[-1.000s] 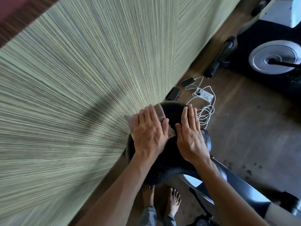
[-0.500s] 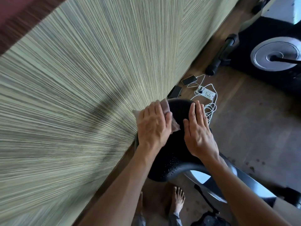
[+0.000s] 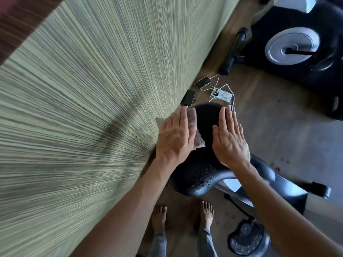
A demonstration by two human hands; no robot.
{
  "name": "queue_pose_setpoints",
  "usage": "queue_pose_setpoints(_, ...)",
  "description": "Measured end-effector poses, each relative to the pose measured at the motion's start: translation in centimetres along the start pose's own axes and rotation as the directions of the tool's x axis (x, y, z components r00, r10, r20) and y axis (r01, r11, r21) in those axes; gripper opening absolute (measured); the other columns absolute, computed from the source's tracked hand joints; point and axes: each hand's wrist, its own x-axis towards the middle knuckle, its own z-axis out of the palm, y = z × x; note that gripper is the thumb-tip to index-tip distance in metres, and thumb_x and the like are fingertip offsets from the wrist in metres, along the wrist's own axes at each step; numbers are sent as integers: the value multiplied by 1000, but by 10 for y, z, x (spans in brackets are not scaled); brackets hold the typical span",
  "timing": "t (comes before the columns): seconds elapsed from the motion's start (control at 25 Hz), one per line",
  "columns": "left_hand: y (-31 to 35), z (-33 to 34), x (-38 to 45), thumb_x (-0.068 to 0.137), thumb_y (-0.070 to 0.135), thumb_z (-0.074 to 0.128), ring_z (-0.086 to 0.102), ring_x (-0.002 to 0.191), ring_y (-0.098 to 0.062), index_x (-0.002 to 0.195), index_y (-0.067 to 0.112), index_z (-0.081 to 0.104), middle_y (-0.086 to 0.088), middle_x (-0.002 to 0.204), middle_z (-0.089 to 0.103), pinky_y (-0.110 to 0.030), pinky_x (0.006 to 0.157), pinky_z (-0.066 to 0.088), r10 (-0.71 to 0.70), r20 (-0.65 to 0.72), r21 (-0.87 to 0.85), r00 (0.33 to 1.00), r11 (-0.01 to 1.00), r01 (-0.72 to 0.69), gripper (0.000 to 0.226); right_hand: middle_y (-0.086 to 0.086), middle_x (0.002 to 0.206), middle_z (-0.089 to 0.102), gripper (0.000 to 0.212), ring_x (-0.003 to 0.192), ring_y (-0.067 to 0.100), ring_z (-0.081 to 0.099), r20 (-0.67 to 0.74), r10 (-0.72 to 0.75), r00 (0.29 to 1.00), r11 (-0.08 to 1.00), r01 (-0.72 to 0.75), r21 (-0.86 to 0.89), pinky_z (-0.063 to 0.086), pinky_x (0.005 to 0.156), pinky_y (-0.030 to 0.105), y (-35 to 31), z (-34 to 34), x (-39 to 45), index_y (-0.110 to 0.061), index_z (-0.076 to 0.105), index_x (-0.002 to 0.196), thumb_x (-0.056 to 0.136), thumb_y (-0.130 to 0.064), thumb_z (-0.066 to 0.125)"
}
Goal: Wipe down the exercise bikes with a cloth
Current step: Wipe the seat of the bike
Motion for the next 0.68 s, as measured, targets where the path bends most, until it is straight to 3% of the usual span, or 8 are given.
queue_pose_setpoints(0.16, -8, -6, -21, 106, 43, 27, 15, 157, -29, 158, -4, 24, -20, 168, 17, -43, 128, 16, 221, 83, 24, 972, 974, -224, 70, 0, 170, -5, 61, 156, 13, -6, -94, 19, 995, 1000, -19, -8, 2, 127, 30, -2, 6, 0, -17, 1, 163, 108, -38, 17)
queue_pose_setpoints(0.28, -17, -9, 19, 106, 44, 25, 20, 156, -27, 159, -1, 25, -17, 168, 20, -43, 127, 19, 327, 154, -66, 932, 945, -321, 69, -1, 170, -2, 60, 156, 13, -3, -129, 19, 992, 999, -23, -23, 5, 127, 31, -1, 8, 2, -20, 3, 163, 108, -38, 17)
queue_pose_setpoints(0.4, -14, -9, 69, 109, 43, 29, 45, 140, -28, 158, 8, 29, -11, 158, 40, -46, 112, 39, 214, 262, -186, 941, 968, -168, 60, -3, 171, 0, 59, 156, 10, -1, -147, 23, 989, 999, -28, -33, 11, 128, 34, 1, 8, 1, -23, 5, 163, 109, -37, 22)
queue_pose_setpoints(0.52, -14, -4, 69, 109, 45, 30, 57, 125, -29, 153, 9, 37, -11, 146, 51, -48, 99, 50, 140, 216, -208, 966, 974, -95, 57, -8, 170, 2, 59, 156, 7, 0, -137, 24, 990, 999, -27, -17, 14, 127, 35, 0, 6, 1, -26, 6, 163, 108, -40, 22)
queue_pose_setpoints(0.68, -23, -7, -23, 108, 40, 33, 45, 139, -29, 154, 1, 35, -18, 155, 42, -41, 113, 42, 29, 52, -195, 998, 981, -19, 61, -7, 170, 2, 62, 156, 7, 0, -130, 18, 991, 999, -23, -34, 13, 128, 37, -4, 5, 0, -27, 6, 163, 104, -45, 16)
